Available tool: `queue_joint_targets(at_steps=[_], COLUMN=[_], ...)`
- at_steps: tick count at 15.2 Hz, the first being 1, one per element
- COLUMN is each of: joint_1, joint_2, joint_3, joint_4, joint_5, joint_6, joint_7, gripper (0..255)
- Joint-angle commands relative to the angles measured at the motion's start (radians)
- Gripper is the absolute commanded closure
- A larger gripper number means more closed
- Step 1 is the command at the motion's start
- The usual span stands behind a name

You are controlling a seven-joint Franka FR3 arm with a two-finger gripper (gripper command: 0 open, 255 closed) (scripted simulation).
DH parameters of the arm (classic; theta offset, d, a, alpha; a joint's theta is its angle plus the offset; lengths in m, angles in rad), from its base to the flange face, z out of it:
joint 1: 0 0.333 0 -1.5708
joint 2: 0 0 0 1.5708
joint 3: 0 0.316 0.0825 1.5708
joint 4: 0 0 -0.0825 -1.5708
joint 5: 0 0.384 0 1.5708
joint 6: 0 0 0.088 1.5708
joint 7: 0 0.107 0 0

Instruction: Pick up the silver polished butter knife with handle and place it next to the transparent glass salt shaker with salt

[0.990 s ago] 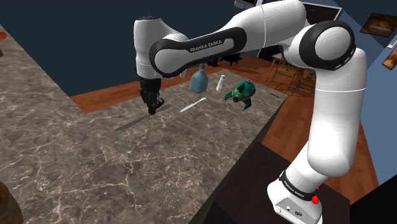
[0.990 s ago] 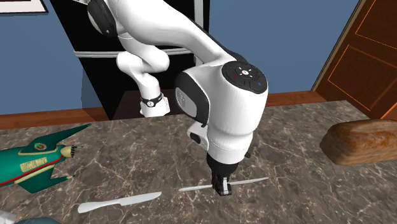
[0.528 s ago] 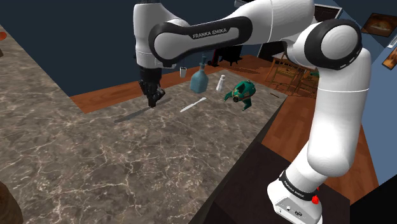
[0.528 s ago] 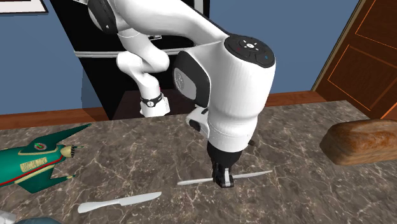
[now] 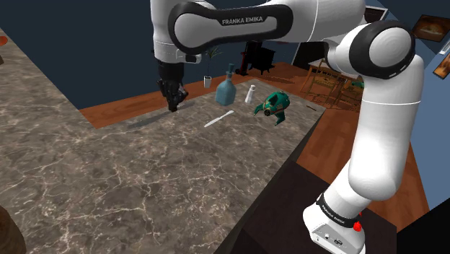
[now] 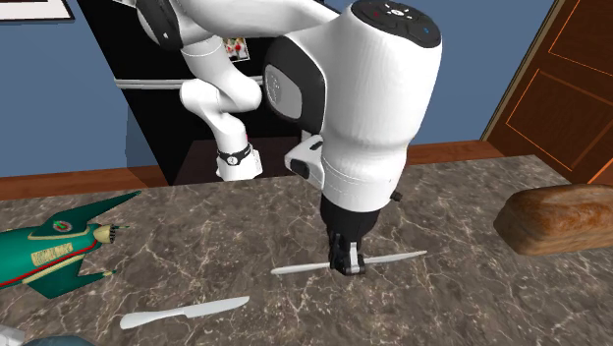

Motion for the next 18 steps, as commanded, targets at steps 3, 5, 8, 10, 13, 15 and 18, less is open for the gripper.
queue_joint_targets(at_steps=[3, 5, 8, 10, 13, 15, 18], joint_1=[0.008, 0.011, 0.018, 0.024, -0.029, -0.079, -0.145], joint_2=[-0.001, 0.0, 0.002, 0.005, -0.046, -0.095, -0.16], joint_3=[0.003, 0.004, 0.005, 0.005, 0.001, -0.006, -0.024], joint_4=[0.055, 0.082, 0.127, 0.158, 0.103, 0.041, -0.037], joint_5=[0.003, 0.004, 0.003, 0.002, 0.03, 0.057, 0.094], joint_6=[-0.055, -0.082, -0.123, -0.151, -0.137, -0.113, -0.084], joint_7=[-0.004, -0.007, -0.01, -0.012, -0.059, -0.108, -0.185], gripper=[255, 255, 255, 255, 255, 255, 255])
